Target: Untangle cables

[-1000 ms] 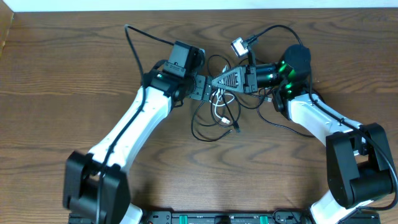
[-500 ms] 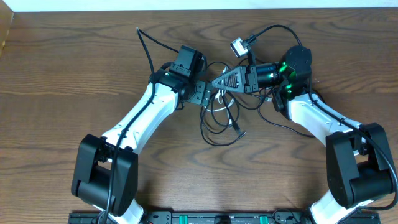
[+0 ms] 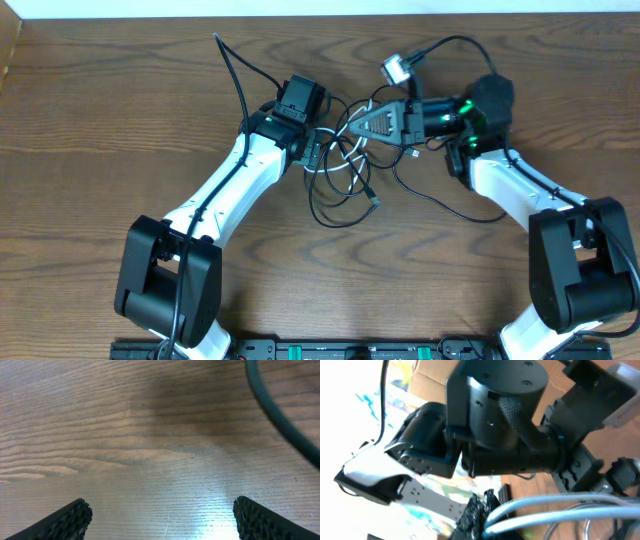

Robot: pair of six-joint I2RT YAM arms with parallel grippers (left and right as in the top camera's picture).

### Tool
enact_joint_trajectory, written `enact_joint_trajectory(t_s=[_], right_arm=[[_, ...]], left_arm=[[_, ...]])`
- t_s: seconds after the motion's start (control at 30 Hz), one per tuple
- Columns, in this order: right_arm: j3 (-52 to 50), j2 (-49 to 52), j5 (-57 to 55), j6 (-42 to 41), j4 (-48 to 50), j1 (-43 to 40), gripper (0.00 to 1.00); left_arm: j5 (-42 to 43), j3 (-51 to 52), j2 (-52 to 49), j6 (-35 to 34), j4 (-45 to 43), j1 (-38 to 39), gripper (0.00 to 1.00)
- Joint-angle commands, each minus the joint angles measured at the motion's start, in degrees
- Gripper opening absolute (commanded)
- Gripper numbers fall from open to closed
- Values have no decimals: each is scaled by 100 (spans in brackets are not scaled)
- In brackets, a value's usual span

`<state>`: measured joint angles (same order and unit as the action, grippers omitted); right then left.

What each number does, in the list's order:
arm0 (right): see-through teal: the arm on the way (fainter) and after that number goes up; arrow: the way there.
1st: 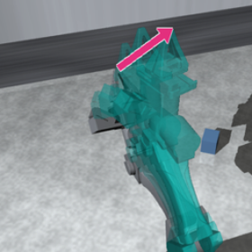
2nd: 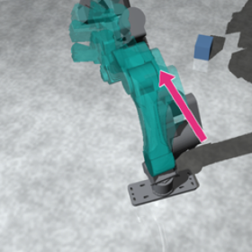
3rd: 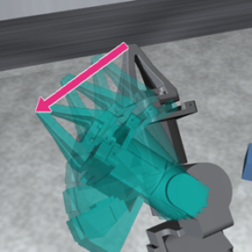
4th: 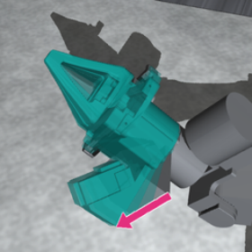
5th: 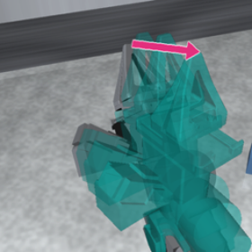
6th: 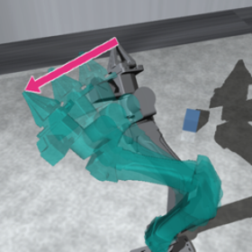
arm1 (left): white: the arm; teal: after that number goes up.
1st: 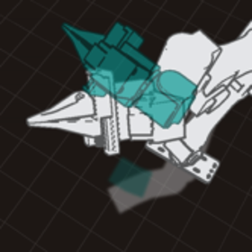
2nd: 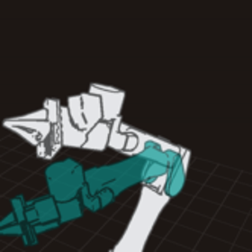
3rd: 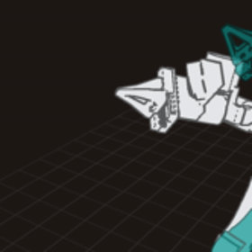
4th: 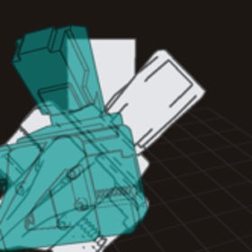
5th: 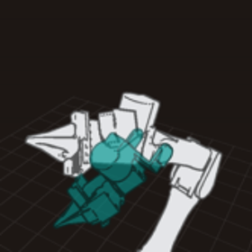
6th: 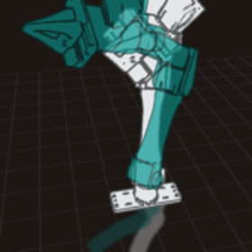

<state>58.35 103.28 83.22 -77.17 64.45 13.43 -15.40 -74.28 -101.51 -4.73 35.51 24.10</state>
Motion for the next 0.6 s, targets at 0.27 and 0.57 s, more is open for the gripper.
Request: enact_joint_trajectory(t_s=[0.27, 0.57], right_arm=[[42, -22, -4, -2317, 2367, -1093, 1], [42, -22, 433, -2568, 2583, -1950, 1]], left_arm=[[-184, 210, -42, -74, -2, -42, 91], [-184, 212, -44, -74, -2, -42, 91]])
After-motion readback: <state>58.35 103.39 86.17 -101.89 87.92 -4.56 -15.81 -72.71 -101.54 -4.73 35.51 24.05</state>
